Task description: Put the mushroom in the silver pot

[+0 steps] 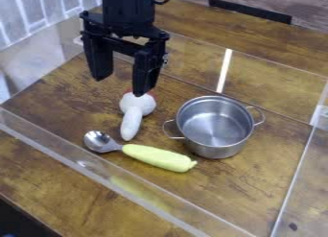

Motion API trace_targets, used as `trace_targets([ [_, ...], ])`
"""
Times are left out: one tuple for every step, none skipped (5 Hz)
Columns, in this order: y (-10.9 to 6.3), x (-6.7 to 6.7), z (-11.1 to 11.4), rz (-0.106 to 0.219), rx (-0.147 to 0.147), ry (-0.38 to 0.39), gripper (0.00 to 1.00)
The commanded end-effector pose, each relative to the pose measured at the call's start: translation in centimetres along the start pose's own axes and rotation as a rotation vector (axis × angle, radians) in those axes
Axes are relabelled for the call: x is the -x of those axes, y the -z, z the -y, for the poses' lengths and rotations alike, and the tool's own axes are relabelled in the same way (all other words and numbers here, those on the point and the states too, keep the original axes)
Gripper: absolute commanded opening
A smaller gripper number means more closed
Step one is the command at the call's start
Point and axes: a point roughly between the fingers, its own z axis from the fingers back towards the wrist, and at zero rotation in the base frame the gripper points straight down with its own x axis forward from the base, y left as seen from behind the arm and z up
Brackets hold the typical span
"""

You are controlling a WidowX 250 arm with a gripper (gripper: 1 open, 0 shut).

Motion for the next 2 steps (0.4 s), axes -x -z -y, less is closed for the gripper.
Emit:
trace_targets([
  [1.7,-0.2,-0.7,-0.028,0.003,-0.053,1.0],
  [3.8,-1.0,-1.3,-0.059,0.0,-0.015,1.0],
])
